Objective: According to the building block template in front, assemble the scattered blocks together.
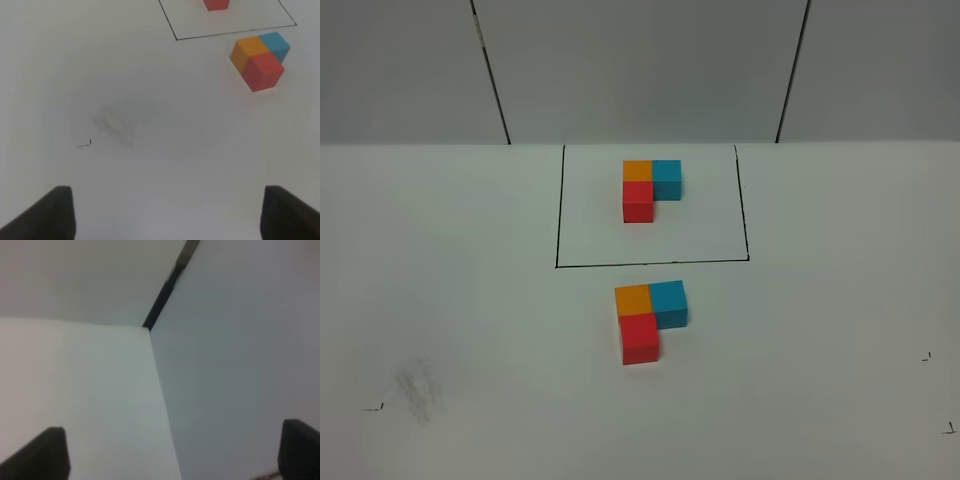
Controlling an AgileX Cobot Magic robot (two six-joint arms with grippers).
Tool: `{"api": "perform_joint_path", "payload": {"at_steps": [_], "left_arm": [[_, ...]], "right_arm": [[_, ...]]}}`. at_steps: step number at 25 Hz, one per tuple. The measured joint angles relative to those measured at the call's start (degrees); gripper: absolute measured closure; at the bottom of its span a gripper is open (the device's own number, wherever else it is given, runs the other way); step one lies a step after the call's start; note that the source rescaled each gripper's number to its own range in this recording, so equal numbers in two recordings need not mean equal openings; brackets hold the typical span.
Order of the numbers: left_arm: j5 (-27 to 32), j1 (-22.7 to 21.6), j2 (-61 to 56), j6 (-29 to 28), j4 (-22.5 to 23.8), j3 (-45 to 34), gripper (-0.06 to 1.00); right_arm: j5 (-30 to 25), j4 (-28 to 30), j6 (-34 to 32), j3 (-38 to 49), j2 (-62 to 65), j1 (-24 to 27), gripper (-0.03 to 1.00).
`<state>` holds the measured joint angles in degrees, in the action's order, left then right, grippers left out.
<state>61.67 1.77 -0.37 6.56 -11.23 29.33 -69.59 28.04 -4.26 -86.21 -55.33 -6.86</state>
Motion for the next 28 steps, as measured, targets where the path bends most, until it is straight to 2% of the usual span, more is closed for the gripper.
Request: {"api": "perform_joint_path", "payload": {"at_steps": [9,15,28], "left_arm": [[0.00,0.00,0.00,0.00,0.00,0.00,0.00],[0.00,0.00,0.00,0.21,0.00,0.00,0.00],[0.00,0.00,0.00,0.21,0.00,0.00,0.00]], "right_arm": [[-0.45,-9.23,1.69,14.18,25.41,0.00,0.19],[-0.51,-21.22,1.69,19.96,37.66,0.00,0.19],[0.50,-24.72,1.13,44.78,52.01,0.00,0.19]]}}
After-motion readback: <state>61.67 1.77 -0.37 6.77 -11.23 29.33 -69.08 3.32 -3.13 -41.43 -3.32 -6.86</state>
